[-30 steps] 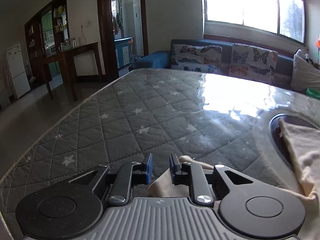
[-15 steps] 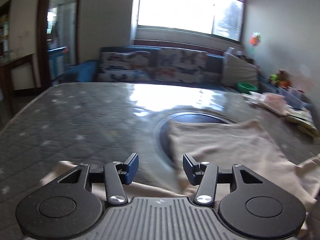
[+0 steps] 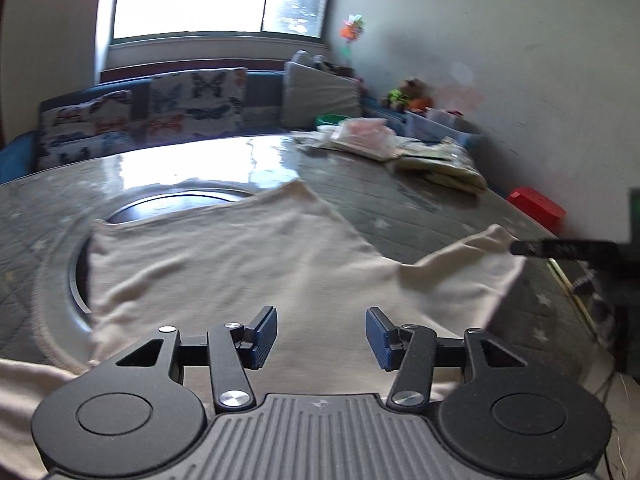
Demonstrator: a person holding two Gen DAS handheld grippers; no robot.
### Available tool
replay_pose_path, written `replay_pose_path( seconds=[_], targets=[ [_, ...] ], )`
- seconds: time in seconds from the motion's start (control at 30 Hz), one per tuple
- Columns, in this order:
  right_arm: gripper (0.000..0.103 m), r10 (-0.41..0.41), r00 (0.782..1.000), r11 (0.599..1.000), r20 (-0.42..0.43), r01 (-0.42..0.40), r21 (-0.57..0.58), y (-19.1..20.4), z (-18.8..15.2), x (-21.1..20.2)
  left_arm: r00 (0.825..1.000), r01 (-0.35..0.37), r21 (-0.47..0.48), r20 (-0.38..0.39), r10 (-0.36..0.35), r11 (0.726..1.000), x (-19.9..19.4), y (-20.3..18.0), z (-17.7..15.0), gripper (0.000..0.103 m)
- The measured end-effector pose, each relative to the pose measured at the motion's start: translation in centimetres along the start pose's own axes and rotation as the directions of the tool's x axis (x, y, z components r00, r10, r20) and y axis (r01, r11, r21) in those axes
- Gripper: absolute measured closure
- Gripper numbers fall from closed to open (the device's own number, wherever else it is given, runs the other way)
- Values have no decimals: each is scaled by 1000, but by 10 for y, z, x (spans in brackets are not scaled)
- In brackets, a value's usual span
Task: Fold clothes
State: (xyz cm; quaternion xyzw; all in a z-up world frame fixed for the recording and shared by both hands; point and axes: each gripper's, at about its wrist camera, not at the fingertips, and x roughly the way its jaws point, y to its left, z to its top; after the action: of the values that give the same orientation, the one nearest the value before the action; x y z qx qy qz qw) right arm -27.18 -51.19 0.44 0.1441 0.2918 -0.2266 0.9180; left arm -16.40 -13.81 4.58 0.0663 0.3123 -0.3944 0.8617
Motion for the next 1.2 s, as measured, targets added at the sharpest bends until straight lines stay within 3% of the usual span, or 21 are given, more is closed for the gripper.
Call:
replay_pose_path(
  seconds=[0.1,0.27,0.33,0.4,0.57,0.87,1.2],
  targets=[
    [40,-48,998,998,-29,49,43,-10,2,13,999,43,36,-11,-43,998,6,-17,0,50],
    [51,-60,997,994,-39,63,90,-17,1,20,995,98,87,-32,-95,991,13,-39,-3,50],
    [60,-65,997,993,-33,68,96,-17,1,20,993,114,104,-41,-111,988,16,-46,-3,50],
    [75,-65,998,993,-28,67,95,-17,1,21,992,126,124,-45,-121,984,19,-52,-4,50],
    [92,-44,999,991,-11,45,124,-22,3,20,987,157,144,-61,-149,977,25,-63,-7,50],
    [97,67,994,984,84,-79,158,-17,28,-5,977,208,176,-92,-194,962,35,-74,-14,49],
    [98,217,961,965,173,-237,111,6,62,-37,967,248,178,-111,-231,952,43,-78,-22,44]
  ],
)
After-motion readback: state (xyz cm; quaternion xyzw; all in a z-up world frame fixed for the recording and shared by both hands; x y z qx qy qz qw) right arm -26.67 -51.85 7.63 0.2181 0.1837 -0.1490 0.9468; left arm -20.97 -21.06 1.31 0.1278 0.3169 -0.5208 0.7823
